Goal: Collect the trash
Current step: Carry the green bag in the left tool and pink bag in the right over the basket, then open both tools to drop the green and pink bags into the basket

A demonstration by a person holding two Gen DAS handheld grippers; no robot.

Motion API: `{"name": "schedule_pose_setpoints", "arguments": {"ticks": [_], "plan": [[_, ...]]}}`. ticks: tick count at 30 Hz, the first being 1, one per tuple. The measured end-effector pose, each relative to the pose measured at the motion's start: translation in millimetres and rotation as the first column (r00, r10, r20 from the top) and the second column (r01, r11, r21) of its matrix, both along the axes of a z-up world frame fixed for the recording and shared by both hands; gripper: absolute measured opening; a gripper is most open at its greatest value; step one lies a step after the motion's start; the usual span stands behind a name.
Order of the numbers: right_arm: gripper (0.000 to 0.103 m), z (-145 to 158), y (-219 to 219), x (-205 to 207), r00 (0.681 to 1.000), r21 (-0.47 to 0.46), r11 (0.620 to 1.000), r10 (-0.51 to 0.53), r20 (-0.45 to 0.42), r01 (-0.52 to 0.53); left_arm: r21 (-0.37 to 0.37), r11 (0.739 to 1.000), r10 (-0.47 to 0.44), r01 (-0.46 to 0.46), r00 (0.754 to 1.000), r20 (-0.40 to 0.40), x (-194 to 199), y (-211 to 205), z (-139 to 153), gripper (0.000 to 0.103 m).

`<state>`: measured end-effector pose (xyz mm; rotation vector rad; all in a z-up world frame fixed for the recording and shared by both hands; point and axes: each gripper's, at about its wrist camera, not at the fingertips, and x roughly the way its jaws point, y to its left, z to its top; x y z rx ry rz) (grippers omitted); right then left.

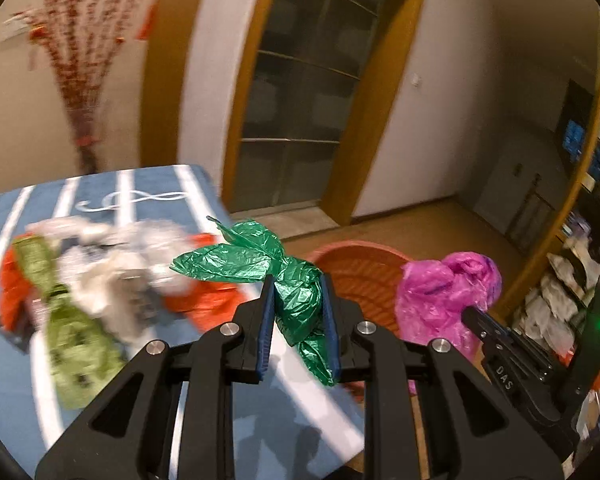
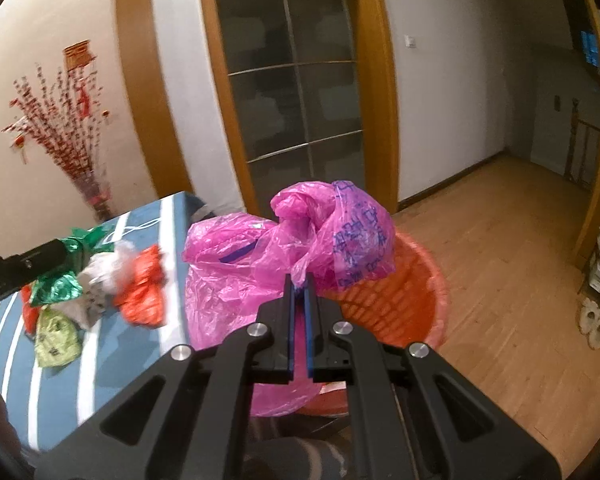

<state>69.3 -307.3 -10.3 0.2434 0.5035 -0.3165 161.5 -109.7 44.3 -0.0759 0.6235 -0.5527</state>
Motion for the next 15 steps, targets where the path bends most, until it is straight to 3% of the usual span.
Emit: {"name": "schedule_pose_setpoints", "arguments": {"ticks": [8,15], "plan": [[0.005,-7.5,-40.6,6.0,0.998,0.003,0.998,-0.063,-0.013,0.063,-0.006,0.995,-0.097,0.097,0.995,-0.035,14.0,-54.2,-19.0,0.022],[0.005,-15.2,-57.6,17.9,0.996,0.016,0.996,-0.083,-0.019,0.083,0.007,0.990,-0.142,0.143,0.988,-0.066,22.2,-75.1,-36.2,0.022]]}}
